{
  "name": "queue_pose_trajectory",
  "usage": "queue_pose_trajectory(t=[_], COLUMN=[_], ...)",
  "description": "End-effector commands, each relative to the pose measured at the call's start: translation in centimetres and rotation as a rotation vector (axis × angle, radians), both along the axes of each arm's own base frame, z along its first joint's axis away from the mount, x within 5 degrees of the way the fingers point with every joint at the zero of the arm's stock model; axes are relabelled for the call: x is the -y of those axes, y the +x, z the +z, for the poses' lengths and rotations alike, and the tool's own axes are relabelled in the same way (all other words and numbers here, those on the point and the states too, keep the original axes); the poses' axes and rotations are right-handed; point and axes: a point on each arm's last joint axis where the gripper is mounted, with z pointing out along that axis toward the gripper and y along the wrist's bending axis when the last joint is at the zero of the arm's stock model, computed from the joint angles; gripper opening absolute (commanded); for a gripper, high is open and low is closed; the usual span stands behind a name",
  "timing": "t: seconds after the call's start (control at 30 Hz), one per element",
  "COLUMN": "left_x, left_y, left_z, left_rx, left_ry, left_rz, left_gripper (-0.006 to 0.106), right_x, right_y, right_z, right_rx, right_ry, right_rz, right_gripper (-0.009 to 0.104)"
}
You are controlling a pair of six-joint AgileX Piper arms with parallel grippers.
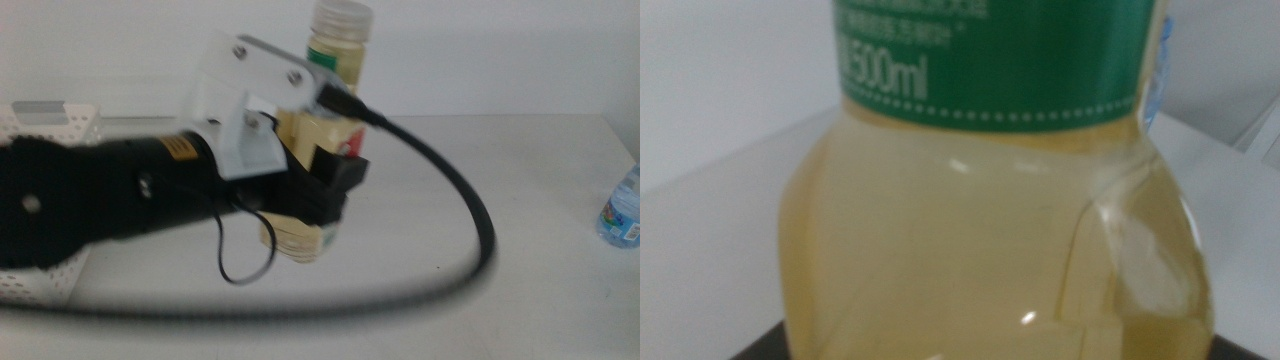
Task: Use arms to grab the bottles and put them into the dustbin to the left of the table.
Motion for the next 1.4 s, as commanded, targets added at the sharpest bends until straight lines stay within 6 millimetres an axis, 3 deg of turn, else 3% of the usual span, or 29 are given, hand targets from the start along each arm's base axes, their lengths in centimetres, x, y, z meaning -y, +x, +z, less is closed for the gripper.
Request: queue_pose_trajectory(t=[0.0, 0.67, 1.13, 1.37], left_x=[-1.7, -15.4, -22.3, -25.9], left_y=[0.8, 6.5, 9.5, 10.9], left_z=[4.1, 8.2, 8.5, 6.4], left_rx=[0.063, -0.416, -0.623, -0.697], left_ry=[-0.123, 0.198, 0.371, 0.422], left_rz=[0.095, 0.564, 0.704, 0.786], left_gripper=[-0.005, -0.005, -0.005, -0.005], right_x=[0.1, 0.1, 0.1, 0.1], right_y=[-0.2, -0.2, -0.2, -0.2], right_z=[1.1, 1.1, 1.1, 1.1], right_rx=[0.111, 0.111, 0.111, 0.111], right_ry=[-0.008, -0.008, -0.008, -0.008], right_rz=[-0.014, -0.014, -0.014, -0.014], right_gripper=[0.083, 0.083, 0.083, 0.083])
